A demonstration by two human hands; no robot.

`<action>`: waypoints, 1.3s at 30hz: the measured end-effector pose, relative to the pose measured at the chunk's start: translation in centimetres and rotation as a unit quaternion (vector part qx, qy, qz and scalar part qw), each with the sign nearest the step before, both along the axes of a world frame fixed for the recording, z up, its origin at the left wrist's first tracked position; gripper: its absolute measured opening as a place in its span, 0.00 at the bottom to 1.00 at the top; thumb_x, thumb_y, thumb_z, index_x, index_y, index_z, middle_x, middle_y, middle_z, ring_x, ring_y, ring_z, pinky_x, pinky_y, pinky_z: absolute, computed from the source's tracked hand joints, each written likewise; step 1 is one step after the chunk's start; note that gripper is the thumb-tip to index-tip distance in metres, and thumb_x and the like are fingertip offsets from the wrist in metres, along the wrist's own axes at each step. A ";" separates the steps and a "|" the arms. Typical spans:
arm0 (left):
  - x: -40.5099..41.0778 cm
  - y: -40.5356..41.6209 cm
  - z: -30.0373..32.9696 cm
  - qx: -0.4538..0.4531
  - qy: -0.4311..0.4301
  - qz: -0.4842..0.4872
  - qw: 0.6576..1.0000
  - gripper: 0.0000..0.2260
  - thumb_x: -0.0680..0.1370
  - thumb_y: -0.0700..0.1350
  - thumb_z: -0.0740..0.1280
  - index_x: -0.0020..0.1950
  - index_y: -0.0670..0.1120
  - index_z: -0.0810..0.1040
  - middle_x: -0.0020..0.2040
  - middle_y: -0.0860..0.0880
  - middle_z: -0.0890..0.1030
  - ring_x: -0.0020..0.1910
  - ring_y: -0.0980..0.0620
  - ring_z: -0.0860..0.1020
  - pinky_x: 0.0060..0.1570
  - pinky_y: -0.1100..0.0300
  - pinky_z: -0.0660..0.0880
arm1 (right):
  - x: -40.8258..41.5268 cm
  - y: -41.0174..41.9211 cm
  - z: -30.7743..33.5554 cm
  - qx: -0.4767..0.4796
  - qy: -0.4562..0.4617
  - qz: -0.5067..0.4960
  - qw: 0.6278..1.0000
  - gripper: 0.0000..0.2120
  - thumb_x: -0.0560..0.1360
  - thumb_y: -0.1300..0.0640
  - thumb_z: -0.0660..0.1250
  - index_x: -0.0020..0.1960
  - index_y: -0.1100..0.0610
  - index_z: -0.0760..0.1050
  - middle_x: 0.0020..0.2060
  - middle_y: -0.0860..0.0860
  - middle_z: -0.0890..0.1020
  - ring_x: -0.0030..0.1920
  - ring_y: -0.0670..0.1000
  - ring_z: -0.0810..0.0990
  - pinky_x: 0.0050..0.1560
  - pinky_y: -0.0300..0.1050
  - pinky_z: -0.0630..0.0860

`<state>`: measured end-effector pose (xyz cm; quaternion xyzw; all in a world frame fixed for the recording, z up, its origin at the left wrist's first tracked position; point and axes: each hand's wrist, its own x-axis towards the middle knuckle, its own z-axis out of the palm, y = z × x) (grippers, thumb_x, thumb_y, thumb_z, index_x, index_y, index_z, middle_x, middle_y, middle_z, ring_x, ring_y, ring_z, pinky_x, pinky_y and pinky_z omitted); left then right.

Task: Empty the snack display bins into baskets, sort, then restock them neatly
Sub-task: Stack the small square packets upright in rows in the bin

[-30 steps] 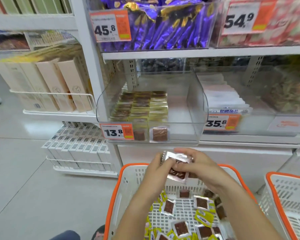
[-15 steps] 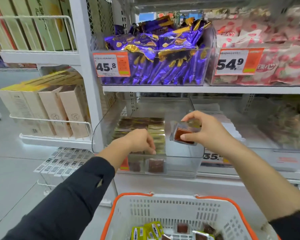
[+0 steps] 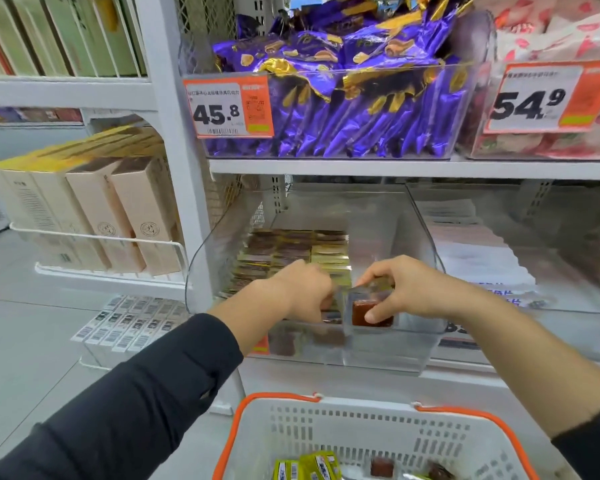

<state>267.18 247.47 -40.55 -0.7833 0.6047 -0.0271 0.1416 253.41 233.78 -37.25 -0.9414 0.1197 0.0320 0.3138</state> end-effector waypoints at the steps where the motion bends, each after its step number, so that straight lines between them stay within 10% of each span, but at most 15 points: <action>1: 0.1 0.1 -0.2 -0.014 0.010 0.000 1.000 0.08 0.73 0.51 0.68 0.43 0.48 0.74 0.47 0.47 0.79 0.51 0.45 0.74 0.45 0.55 0.68 | 0.2 0.0 -0.2 0.005 0.019 0.009 1.000 0.18 0.65 0.58 0.79 0.49 0.46 0.77 0.51 0.46 0.80 0.53 0.48 0.78 0.58 0.46 0.75; 13: 0.6 2.0 0.8 -0.028 0.136 0.069 0.988 0.13 0.72 0.54 0.73 0.47 0.49 0.73 0.43 0.53 0.75 0.49 0.48 0.74 0.43 0.56 0.69 | 2.3 1.5 -1.6 -0.026 0.239 -0.032 0.970 0.29 0.66 0.44 0.78 0.60 0.59 0.76 0.47 0.50 0.79 0.39 0.47 0.80 0.38 0.35 0.77; 21: 0.0 8.3 1.4 -0.233 0.178 0.155 0.943 0.07 0.78 0.53 0.65 0.51 0.52 0.79 0.49 0.53 0.82 0.52 0.51 0.76 0.52 0.53 0.75 | 1.4 1.0 -1.8 0.078 0.224 -0.090 0.967 0.13 0.74 0.58 0.71 0.52 0.68 0.80 0.47 0.63 0.84 0.48 0.57 0.85 0.54 0.52 0.81; 31: -2.3 10.0 -1.2 -0.290 0.127 0.215 0.924 0.16 0.81 0.57 0.56 0.56 0.52 0.79 0.50 0.51 0.82 0.54 0.48 0.76 0.54 0.52 0.72 | 2.2 4.0 -2.2 0.103 0.184 -0.123 0.970 0.20 0.74 0.39 0.66 0.48 0.56 0.73 0.47 0.53 0.82 0.47 0.52 0.84 0.54 0.49 0.80; 35: -3.6 10.0 -2.0 -0.399 0.103 0.166 0.896 0.16 0.81 0.55 0.56 0.57 0.50 0.80 0.51 0.51 0.82 0.54 0.49 0.77 0.54 0.52 0.72 | 0.4 3.9 -2.6 -0.012 -0.012 -0.169 0.986 0.18 0.78 0.41 0.62 0.53 0.55 0.79 0.49 0.53 0.84 0.51 0.54 0.82 0.52 0.46 0.76; 39: -6.9 10.0 -1.7 -0.576 0.123 0.065 0.805 0.14 0.78 0.49 0.57 0.46 0.46 0.81 0.40 0.51 0.81 0.41 0.49 0.76 0.41 0.54 0.72 | -4.0 6.1 -3.3 0.049 -0.365 -0.155 0.917 0.08 0.77 0.50 0.63 0.44 0.51 0.79 0.30 0.48 0.82 0.36 0.51 0.81 0.43 0.52 0.78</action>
